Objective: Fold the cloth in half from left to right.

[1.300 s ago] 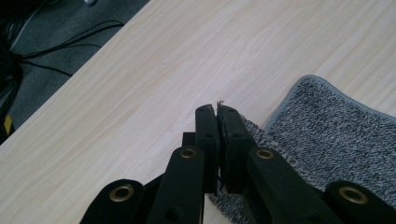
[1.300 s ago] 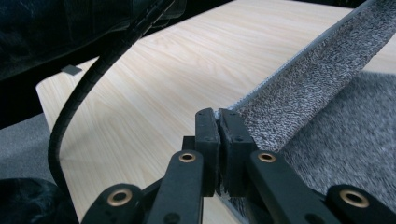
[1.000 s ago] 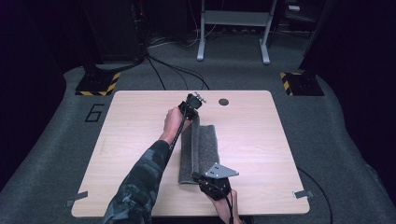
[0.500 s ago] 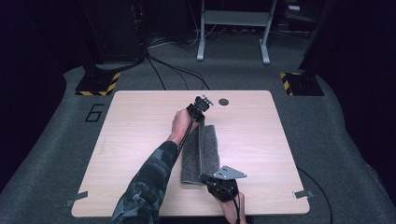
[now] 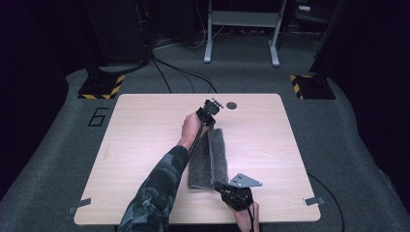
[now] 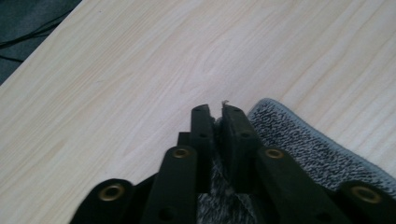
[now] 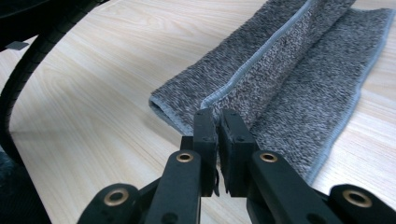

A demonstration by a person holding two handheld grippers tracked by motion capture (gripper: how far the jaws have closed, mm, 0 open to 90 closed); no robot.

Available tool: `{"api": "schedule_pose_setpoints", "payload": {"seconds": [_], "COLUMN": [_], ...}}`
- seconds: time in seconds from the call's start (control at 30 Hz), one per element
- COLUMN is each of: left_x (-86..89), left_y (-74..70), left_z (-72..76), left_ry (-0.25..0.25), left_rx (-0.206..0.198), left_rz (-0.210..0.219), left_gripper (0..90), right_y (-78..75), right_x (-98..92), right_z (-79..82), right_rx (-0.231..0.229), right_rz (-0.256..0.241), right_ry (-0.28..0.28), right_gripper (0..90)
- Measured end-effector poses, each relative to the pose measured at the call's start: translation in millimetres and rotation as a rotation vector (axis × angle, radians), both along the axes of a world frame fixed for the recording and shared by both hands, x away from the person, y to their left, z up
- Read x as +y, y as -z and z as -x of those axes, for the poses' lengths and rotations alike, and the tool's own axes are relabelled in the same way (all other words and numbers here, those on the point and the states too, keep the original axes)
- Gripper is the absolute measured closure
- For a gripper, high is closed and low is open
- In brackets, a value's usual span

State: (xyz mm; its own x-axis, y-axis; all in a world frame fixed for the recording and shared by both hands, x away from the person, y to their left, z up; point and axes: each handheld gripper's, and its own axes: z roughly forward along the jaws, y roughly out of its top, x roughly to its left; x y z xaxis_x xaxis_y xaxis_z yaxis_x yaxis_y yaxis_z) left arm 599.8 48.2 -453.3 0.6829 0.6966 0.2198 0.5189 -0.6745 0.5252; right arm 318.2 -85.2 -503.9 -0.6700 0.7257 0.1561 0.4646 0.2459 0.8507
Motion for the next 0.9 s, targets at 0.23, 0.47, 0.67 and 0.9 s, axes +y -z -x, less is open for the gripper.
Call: {"api": "schedule_pose_setpoints", "payload": {"seconds": [0.23,0.47,0.67,0.9], "left_x": [-0.8,16.4,41.7,80.8], "left_y": [-11.7,-24.2,-19.2,0.0], "left_z": [4.9,18.6,37.9,67.5], "left_ry": [-0.009,-0.009,-0.004,-0.008], "left_rx": [-0.007,-0.005,-0.007,0.020], "left_rz": [0.085,0.132,0.133,0.164], "left_gripper": [30.1,19.3,17.5,14.9], "right_y": [-0.9,-5.7,-6.8,4.1], "right_x": [-12.2,-36.3,-37.0,-25.0], "right_z": [8.3,13.7,-14.9,-52.5], "right_rx": [-0.010,-0.034,-0.002,0.062], "right_rz": [0.014,0.026,0.037,0.133], "right_ry": [0.048,0.112,0.118,0.118], "right_gripper": [82.2,69.0,53.8,30.0]}}
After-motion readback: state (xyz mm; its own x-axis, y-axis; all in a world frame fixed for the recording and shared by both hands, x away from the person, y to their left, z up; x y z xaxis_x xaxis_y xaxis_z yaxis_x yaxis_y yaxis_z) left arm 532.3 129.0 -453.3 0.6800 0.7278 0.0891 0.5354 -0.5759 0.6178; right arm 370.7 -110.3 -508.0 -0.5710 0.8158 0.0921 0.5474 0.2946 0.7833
